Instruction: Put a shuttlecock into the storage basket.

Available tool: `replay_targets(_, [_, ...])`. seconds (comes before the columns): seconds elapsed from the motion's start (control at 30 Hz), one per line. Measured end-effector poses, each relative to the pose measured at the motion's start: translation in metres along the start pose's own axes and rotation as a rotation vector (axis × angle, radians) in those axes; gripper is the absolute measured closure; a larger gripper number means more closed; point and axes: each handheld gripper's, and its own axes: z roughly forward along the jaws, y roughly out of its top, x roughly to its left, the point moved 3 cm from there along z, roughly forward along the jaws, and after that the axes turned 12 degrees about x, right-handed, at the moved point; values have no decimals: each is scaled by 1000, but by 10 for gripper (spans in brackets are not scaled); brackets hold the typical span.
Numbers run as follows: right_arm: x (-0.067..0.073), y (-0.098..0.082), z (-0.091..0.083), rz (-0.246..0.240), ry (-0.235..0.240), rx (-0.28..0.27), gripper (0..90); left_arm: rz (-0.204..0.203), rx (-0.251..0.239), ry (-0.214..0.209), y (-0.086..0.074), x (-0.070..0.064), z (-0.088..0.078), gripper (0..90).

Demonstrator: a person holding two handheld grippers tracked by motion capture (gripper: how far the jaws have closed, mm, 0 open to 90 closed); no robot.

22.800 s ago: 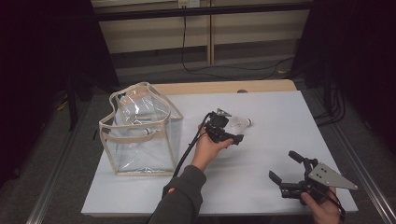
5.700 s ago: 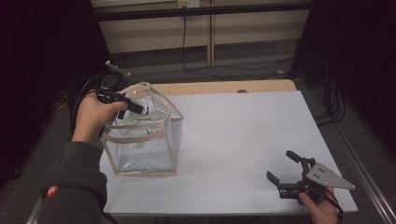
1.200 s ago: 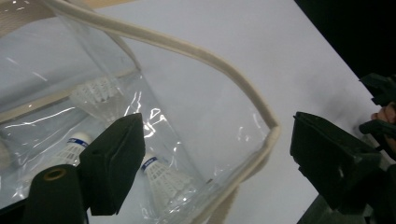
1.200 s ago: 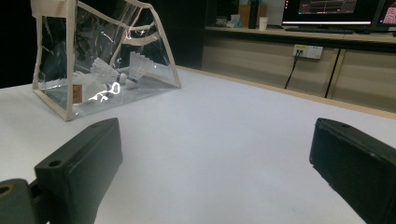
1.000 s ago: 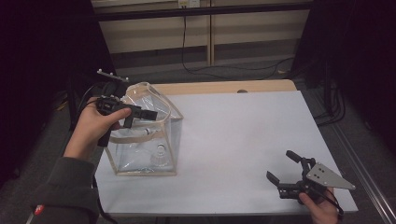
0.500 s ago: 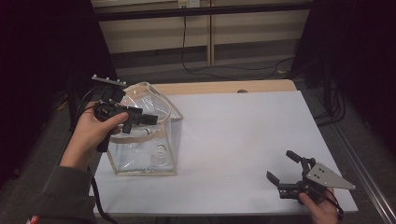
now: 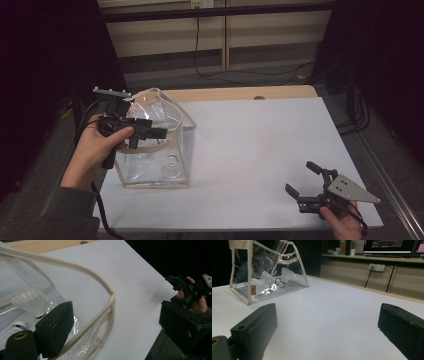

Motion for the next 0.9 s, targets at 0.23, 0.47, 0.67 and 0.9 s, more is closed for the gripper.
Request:
replay_targets(0.23, [0,0,0,-2,-2,-1,22,23,-5,-24,-4,-3,2,127])
replay_targets(0.47, [0,0,0,-1,-1,0,22,33,-17,-42,-6,-8,3,127])
replay_targets(0.67, [1,0,1,-5,3,2,22,45,-18,-70,-10,-13,8,127])
replay_targets(0.9, [1,0,0,-2,0,1,22,62,-19,-78,-14,-17,10,127])
